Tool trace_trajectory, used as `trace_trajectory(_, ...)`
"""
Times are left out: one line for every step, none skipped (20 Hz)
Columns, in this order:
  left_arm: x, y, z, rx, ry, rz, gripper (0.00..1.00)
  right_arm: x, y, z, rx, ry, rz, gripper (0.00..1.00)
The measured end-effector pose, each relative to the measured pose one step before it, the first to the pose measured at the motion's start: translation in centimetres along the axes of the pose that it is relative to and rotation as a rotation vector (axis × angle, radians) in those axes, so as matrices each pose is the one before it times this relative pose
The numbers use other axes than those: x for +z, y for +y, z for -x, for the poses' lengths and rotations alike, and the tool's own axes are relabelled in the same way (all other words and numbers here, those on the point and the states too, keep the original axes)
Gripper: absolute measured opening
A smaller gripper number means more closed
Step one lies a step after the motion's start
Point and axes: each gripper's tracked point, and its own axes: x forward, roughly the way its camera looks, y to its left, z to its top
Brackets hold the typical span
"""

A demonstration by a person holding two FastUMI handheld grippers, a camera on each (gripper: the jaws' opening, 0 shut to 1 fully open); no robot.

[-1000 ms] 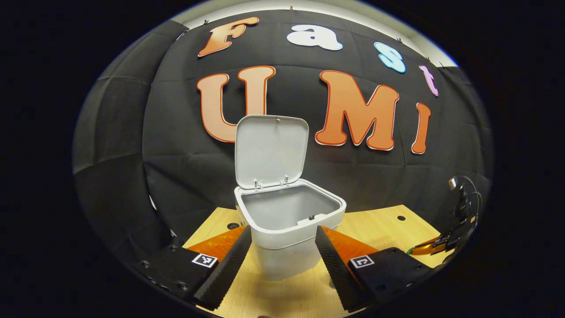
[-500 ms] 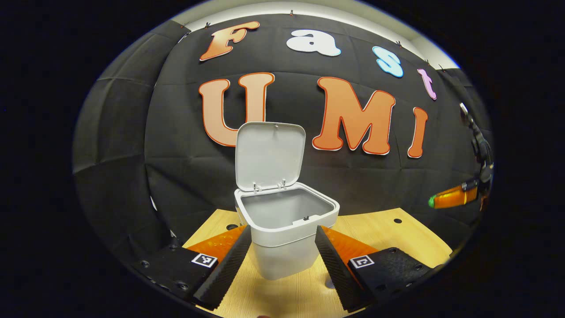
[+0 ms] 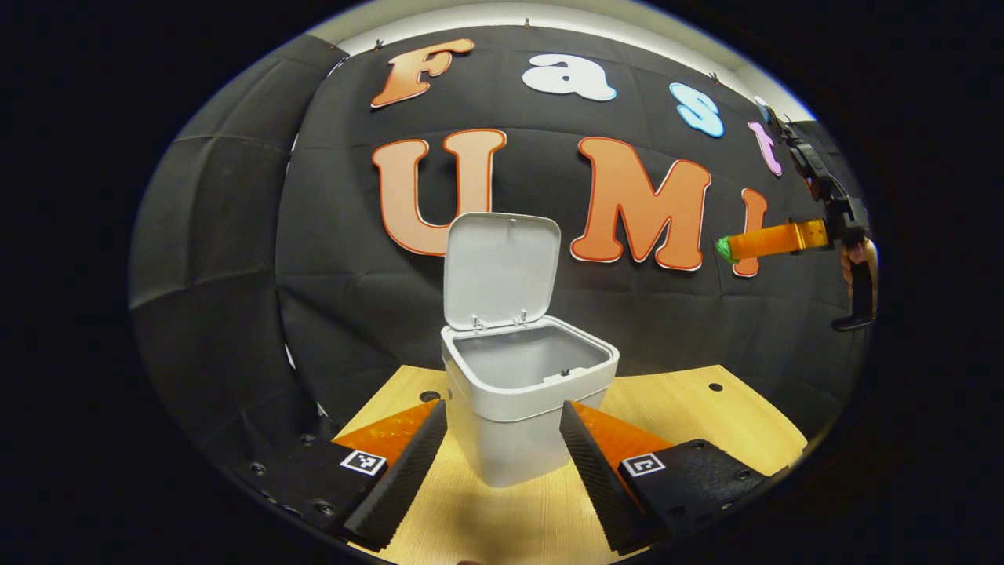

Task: Press the lid of the desktop garbage bin to open it, pick up the crumpled paper on the desktop and throw it into the bin, then pick up the pop can on the desktop and drop it into the bin, and finally close the garbage bin lid.

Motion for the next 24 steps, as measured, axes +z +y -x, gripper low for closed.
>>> trace_trajectory(-0.229,0.513,0.165,0.00854,0.00437,0.00700,0.93,0.547,1.039,-0.769,0.01962,-0.00483,0.00494,0.04)
trace_trajectory(-0.199,0.573,0.300,0.00671,0.00361,0.00472,0.93,0.569,1.138,-0.984,0.02167,-0.00545,0.00184,0.04)
trace_trajectory(-0.402,0.705,0.227,0.00942,0.00324,0.00315,0.93,0.457,1.178,-1.145,0.02166,-0.00139,0.00220,0.04)
trace_trajectory(-0.309,0.713,0.289,0.00962,0.00263,0.00115,0.93,0.232,0.816,-1.102,0.01369,0.00108,0.00622,0.04)
trace_trajectory(-0.238,0.746,0.248,0.01193,0.00245,0.00065,0.93,0.112,0.910,-1.208,0.01133,0.00491,0.00679,0.04)
trace_trajectory(-0.096,0.787,0.273,0.01130,0.00130,0.00190,0.93,0.023,0.901,-1.076,0.01106,0.00304,0.00795,0.04)
trace_trajectory(-0.220,0.918,0.270,0.01261,0.00182,0.00464,0.93,-0.197,0.696,-1.176,0.00606,0.00981,0.00608,0.04)
trace_trajectory(-0.022,0.889,0.253,0.01155,0.00235,0.00591,0.93,-0.209,0.714,-1.171,0.00901,0.00904,0.00392,0.04)
trace_trajectory(-0.153,0.901,0.234,0.01281,0.00182,0.00543,0.93,-0.418,0.698,-0.977,0.00448,0.01054,0.00203,0.04)
trace_trajectory(0.009,0.846,0.151,0.01313,0.00054,0.00377,0.93,-0.337,0.514,-0.962,-0.00099,0.01038,-0.00027,0.04)
trace_trajectory(-0.101,1.001,0.285,0.01443,-0.00043,0.00270,0.93,-0.402,0.464,-0.902,0.00232,0.01083,-0.00269,0.04)
trace_trajectory(0.069,0.965,0.199,0.01400,-0.00153,0.00168,0.93,-0.263,0.394,-0.650,0.00186,0.00652,-0.00665,0.04)
trace_trajectory(-0.163,0.992,0.182,0.01293,0.00044,0.00197,0.93,-0.212,0.190,-0.721,-0.00340,0.00753,-0.00834,0.04)
trace_trajectory(-0.063,0.886,0.069,0.01200,0.00226,0.00365,0.93,-0.232,0.174,-0.588,-0.00276,0.00654,-0.00730,0.04)
trace_trajectory(-0.139,0.747,0.058,0.00954,0.00285,0.00497,0.93,-0.529,-0.016,-0.349,-0.00231,0.00705,-0.00740,0.05)
trace_trajectory(-0.022,0.596,0.019,0.00595,0.00124,0.00628,0.93,-0.446,-0.271,-0.165,-0.00547,0.00721,-0.00611,0.05)
trace_trajectory(-0.052,0.578,-0.023,0.00413,0.00081,0.00522,0.93,-0.420,-0.173,-0.243,-0.01053,0.00620,-0.00396,0.06)
trace_trajectory(0.007,0.389,-0.010,0.00074,-0.00023,0.00297,0.94,-0.402,-0.197,-0.294,-0.01352,0.00473,-0.00182,0.06)
trace_trajectory(0.051,0.223,-0.078,0.00061,-0.00013,-0.00019,0.94,-0.407,-0.112,-0.518,-0.01570,-0.00164,-0.00379,0.07)
trace_trajectory(0.128,0.205,-0.051,-0.00186,-0.00198,-0.00337,0.94,-0.196,-0.346,-0.311,-0.02481,-0.00481,0.00155,0.08)
trace_trajectory(0.099,0.174,0.075,-0.00146,-0.00029,-0.00549,0.94,-0.079,-0.576,-0.472,-0.03618,-0.00842,0.00801,0.10)
trace_trajectory(0.052,0.143,-0.058,-0.00089,0.00147,-0.00615,0.94,-0.122,-0.577,-0.605,-0.02320,-0.00046,0.01023,0.13)
trace_trajectory(-0.123,0.129,0.008,-0.00128,0.00226,-0.00530,0.94,-0.375,-0.284,-0.648,-0.00717,0.00666,0.00239,0.19)
trace_trajectory(0.009,0.038,-0.038,-0.00251,0.00238,-0.00330,0.94,-0.152,0.291,-0.096,0.01383,0.00575,-0.00343,0.21)
